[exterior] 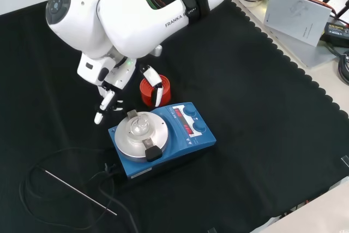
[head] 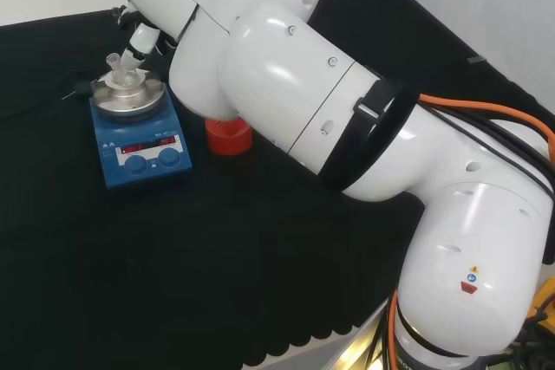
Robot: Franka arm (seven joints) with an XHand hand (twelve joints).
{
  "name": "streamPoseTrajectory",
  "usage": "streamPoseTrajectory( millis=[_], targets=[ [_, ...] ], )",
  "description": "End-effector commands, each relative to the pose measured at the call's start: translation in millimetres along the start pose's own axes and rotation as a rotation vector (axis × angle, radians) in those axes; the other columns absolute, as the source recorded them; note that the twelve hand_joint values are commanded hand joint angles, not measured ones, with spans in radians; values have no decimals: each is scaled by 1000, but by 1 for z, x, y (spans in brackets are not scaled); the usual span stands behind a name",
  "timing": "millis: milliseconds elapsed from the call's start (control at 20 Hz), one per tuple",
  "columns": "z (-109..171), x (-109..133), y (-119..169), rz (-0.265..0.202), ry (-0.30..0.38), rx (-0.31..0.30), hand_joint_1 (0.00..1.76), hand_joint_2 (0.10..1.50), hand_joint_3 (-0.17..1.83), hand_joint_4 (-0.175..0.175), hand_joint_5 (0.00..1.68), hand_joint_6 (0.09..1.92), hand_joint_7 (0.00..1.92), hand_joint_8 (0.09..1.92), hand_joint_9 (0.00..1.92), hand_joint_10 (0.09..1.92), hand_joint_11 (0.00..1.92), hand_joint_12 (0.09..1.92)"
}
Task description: Place the round-bottom flask on the heater.
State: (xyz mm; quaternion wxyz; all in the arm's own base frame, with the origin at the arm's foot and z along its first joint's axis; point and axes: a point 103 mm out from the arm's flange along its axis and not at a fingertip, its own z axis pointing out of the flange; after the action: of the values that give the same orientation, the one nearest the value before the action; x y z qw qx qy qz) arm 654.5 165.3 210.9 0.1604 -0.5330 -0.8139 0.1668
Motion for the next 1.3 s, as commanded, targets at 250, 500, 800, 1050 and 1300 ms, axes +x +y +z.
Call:
streamPoseTrajectory(
  millis=[250, 500, 800, 1050, 1300],
  targets=[
    [-6, -23, -24, 38, 14, -9, 555, 397, 785, -66, 127, 87, 486, 988, 779, 927, 777, 1363],
    [-6, -32, -34, 62, 38, -20, 559, 409, 788, -66, 136, 87, 466, 979, 761, 930, 764, 1361],
    [-15, -32, -42, 60, 43, -56, 566, 420, 791, -66, 141, 87, 464, 976, 760, 930, 762, 1358],
    [-22, -32, -48, 54, 45, -71, 573, 424, 792, -67, 145, 87, 464, 973, 759, 929, 762, 1355],
    [-25, -32, -53, 53, 54, -82, 580, 428, 792, -68, 149, 87, 465, 970, 760, 928, 762, 1353]
  ],
)
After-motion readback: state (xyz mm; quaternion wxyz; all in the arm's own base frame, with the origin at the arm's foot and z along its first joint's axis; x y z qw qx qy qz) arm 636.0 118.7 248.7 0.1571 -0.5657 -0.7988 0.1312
